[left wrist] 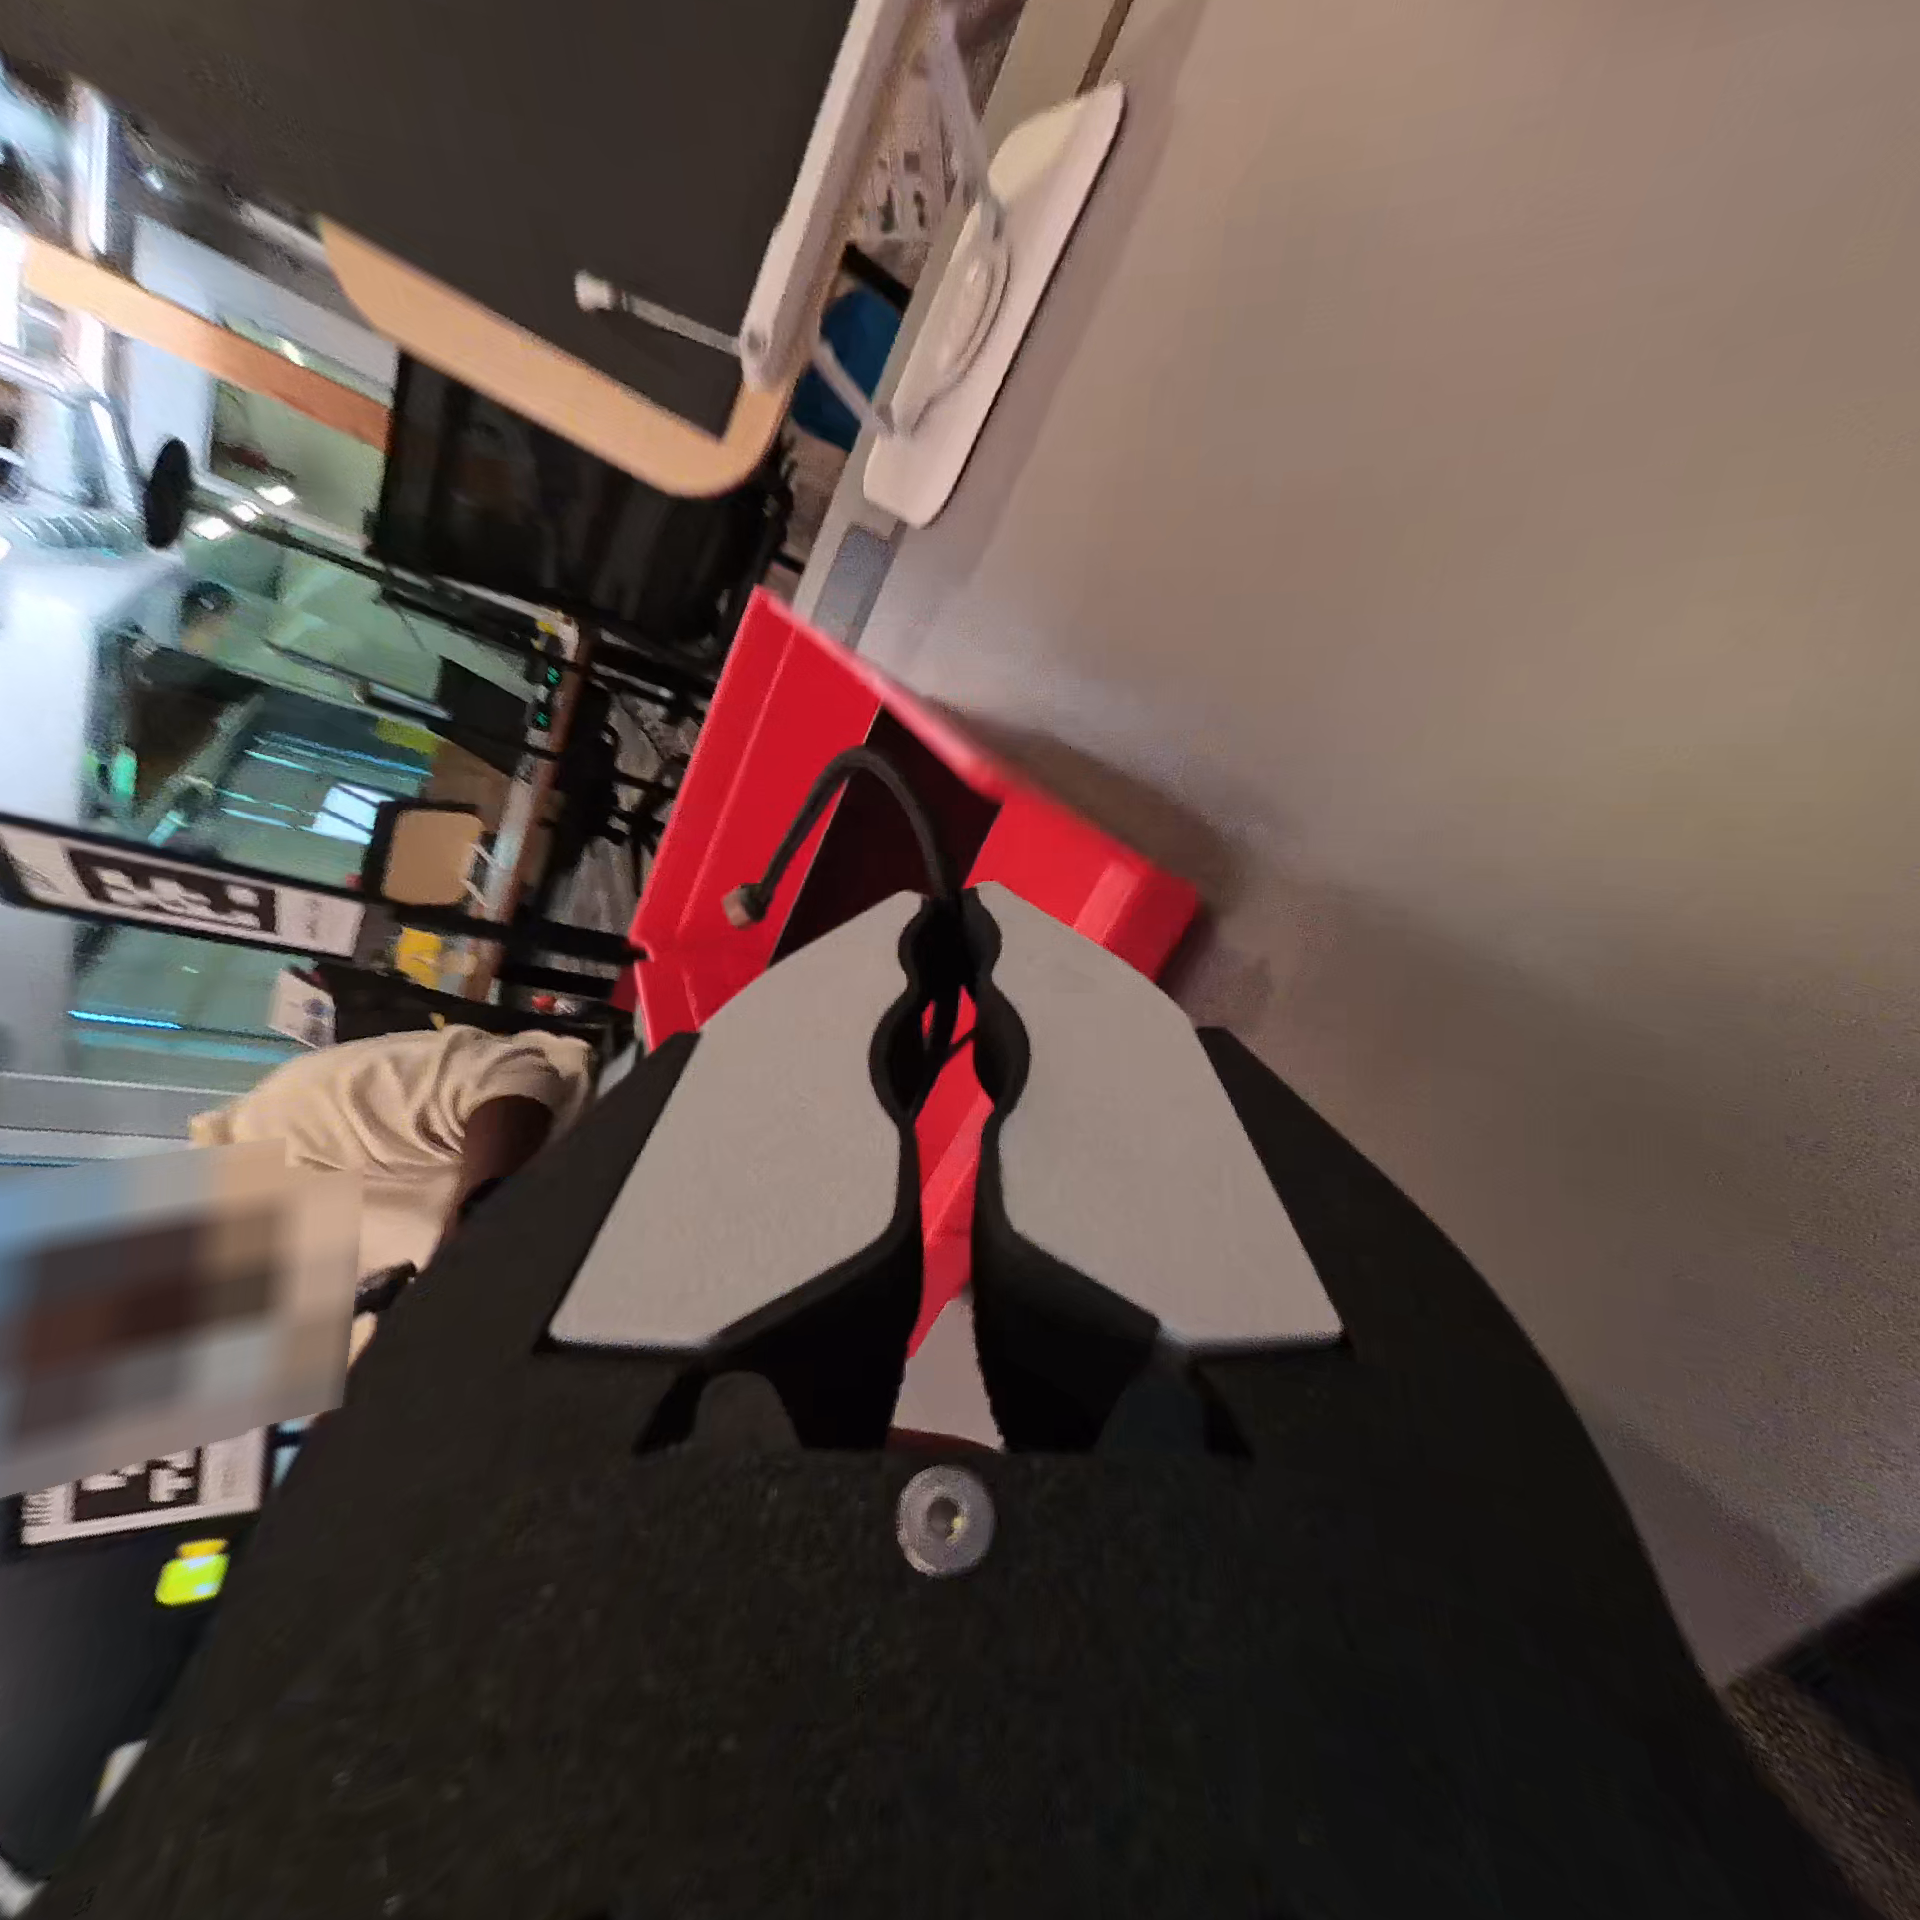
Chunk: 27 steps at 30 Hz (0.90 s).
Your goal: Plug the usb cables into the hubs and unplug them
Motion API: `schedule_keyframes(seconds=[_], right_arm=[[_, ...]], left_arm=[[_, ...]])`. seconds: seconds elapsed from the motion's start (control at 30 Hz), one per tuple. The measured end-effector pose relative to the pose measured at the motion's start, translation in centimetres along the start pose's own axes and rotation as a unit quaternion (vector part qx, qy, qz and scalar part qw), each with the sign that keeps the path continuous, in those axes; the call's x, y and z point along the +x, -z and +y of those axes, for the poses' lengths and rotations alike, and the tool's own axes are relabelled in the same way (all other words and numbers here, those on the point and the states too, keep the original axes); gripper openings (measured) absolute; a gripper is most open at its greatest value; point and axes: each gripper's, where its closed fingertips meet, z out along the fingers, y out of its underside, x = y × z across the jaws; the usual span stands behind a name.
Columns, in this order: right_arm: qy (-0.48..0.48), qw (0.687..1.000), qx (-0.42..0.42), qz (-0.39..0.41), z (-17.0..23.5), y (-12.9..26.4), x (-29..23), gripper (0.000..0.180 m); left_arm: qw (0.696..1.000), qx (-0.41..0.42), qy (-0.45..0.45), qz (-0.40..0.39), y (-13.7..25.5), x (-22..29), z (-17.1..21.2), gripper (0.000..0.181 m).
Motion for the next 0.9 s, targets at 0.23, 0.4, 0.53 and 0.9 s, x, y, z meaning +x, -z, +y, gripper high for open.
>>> schedule_keyframes(seconds=[0.23,0.4,0.53,0.9], right_arm=[[-0.097,0.993,0.066,-0.002,-5.2,-2.9,-0.4,0.050],[-0.149,0.988,0.032,-0.002,-3.4,-3.5,0.7,0.006],[-0.185,0.982,0.018,-0.009,-1.8,-3.0,1.7,0.005],[-0.206,0.978,-0.020,-0.024,-0.1,-1.7,1.7,0.014]], left_arm=[[0.997,0.047,-0.055,-0.012,1.2,7.0,-7.2,0.003],[0.996,0.072,-0.052,0.006,1.8,10.0,-9.8,0.004],[0.996,0.078,-0.035,0.020,1.8,11.3,-11.0,0.003],[0.996,0.065,-0.055,0.031,0.9,12.9,-10.8,0.003]])
